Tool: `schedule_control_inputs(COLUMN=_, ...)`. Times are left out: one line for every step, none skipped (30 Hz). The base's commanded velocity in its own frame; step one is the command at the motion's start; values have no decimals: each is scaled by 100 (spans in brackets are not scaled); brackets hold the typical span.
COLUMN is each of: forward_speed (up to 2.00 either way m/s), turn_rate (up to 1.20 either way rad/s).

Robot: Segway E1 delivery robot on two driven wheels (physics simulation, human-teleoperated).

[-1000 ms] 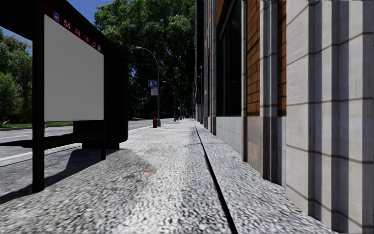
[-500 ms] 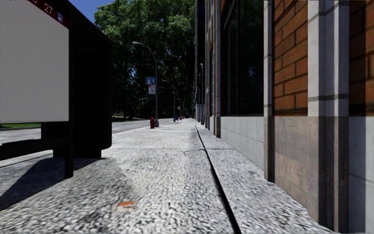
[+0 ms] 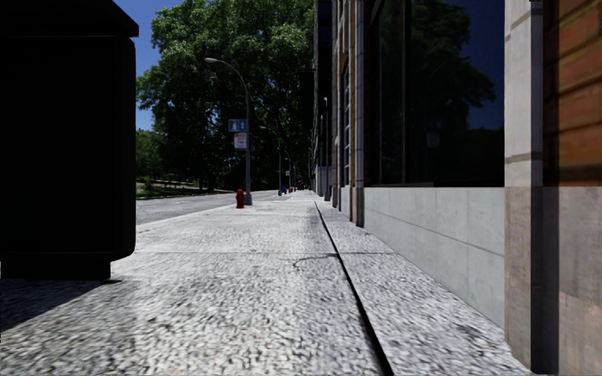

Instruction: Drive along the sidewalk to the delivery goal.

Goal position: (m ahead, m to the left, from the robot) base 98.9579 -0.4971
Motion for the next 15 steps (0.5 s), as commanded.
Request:
schedule_control_inputs(forward_speed=200, turn_rate=-16)
schedule_control_inputs(forward_speed=200, turn_rate=-16)
schedule_control_inputs(forward_speed=200, turn_rate=-16)
schedule_control_inputs(forward_speed=200, turn_rate=-16)
schedule_control_inputs(forward_speed=200, turn_rate=-16)
schedule_control_inputs(forward_speed=200, turn_rate=-16)
schedule_control_inputs(forward_speed=200, turn_rate=-16)
schedule_control_inputs(forward_speed=200, turn_rate=-16)
schedule_control_inputs(forward_speed=200, turn_rate=-16)
schedule_control_inputs(forward_speed=200, turn_rate=-16)
schedule_control_inputs(forward_speed=200, turn_rate=-17)
schedule_control_inputs(forward_speed=200, turn_rate=-19)
schedule_control_inputs(forward_speed=200, turn_rate=-20)
schedule_control_inputs(forward_speed=200, turn_rate=-20)
schedule_control_inputs(forward_speed=200, turn_rate=-20)
